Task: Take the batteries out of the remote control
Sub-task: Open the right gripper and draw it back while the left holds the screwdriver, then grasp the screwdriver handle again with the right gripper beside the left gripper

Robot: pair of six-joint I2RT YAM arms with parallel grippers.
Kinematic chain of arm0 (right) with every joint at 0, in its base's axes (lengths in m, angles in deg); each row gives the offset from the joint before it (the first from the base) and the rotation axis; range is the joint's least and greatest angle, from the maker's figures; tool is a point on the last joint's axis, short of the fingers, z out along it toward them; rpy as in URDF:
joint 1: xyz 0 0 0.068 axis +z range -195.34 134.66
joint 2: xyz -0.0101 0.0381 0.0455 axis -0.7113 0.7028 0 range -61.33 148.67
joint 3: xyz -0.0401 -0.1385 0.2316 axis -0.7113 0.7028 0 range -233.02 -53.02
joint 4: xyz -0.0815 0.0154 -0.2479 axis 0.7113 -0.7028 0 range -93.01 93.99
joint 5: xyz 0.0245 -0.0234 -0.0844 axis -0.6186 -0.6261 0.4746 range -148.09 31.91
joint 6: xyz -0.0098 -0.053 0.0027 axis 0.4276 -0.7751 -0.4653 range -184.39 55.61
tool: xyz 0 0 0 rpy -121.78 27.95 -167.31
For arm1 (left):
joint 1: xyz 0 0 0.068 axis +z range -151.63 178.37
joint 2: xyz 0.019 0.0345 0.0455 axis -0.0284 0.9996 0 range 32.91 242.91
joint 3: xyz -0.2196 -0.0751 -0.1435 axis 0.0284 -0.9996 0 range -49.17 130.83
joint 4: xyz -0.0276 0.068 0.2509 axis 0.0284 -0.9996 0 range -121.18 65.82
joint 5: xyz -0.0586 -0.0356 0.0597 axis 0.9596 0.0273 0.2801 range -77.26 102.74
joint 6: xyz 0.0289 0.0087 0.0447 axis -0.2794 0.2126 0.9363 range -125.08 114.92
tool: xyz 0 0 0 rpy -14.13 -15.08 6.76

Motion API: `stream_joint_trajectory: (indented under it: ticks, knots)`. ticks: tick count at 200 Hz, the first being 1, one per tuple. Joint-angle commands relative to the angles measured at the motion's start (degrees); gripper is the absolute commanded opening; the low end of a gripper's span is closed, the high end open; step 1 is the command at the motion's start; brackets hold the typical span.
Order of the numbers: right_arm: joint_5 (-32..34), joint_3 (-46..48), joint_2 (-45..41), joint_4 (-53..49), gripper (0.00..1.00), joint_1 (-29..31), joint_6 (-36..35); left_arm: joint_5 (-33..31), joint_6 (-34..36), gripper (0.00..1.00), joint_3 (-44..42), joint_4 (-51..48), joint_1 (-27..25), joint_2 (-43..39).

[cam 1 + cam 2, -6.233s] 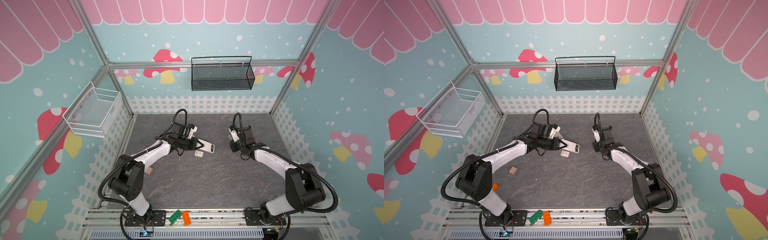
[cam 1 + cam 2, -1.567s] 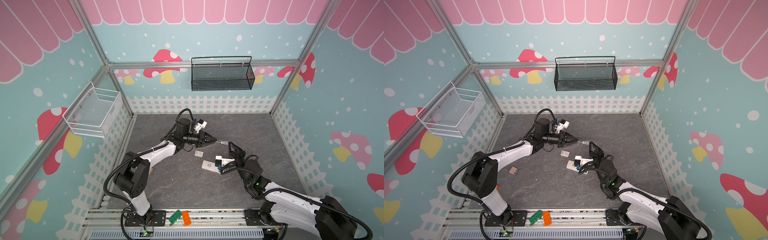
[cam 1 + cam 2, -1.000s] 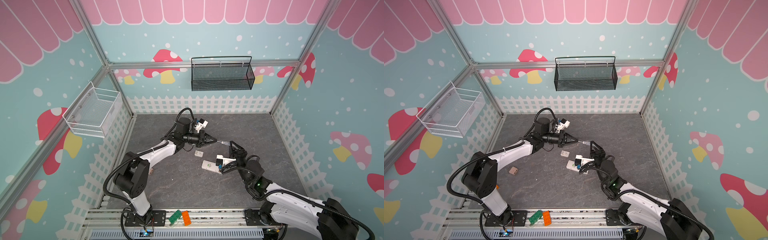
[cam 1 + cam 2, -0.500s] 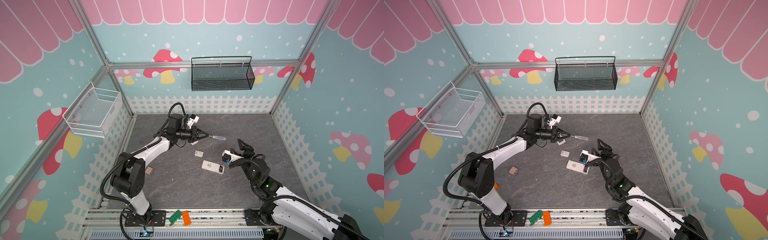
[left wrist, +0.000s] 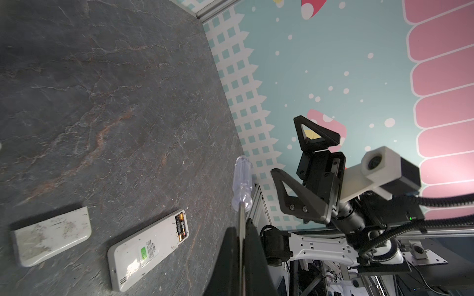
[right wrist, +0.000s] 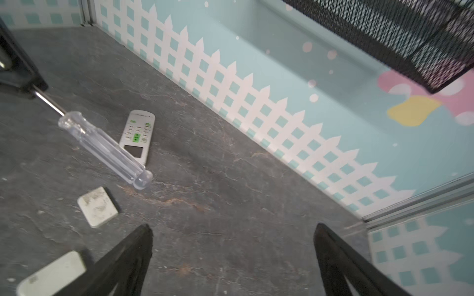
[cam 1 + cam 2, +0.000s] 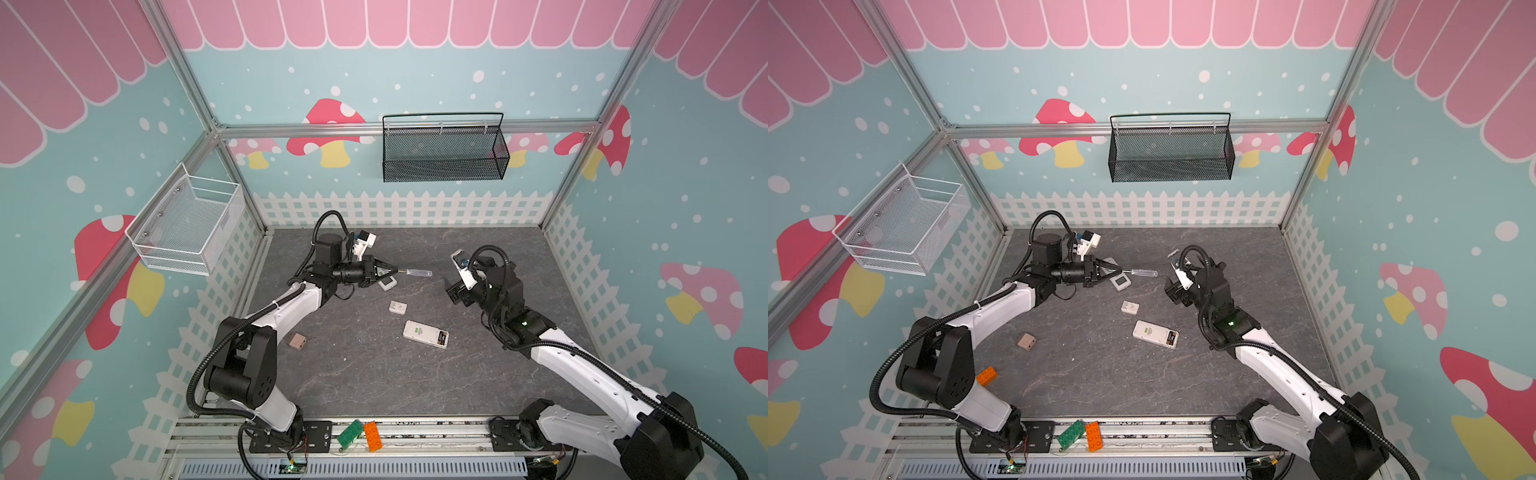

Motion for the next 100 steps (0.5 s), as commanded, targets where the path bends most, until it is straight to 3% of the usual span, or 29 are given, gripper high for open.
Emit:
stream_joint_trajectory:
  ticks: [1,41,68,100]
  knots:
    - [-10.91,-3.42,1.31,-4.29,0.99,-1.29,15.58,2.2,2.73,0.0,-1.93,3.5,0.23,-2.42]
    - [-24.44,-5.72,4.75,-3.53,0.99,-3.55,31.42,4.02,-2.19,0.0,-3.73,12.33,1.27,-2.63]
    - [-31.62,-4.54,5.82,1.28,0.99,-6.6,41.12,5.2,-9.34,0.0,-6.32,24.81,1.47,-2.3]
    - [-45.74,1.89,7.31,17.84,0.99,-11.59,54.25,6.53,-11.14,0.0,-7.98,31.59,0.85,-2.16]
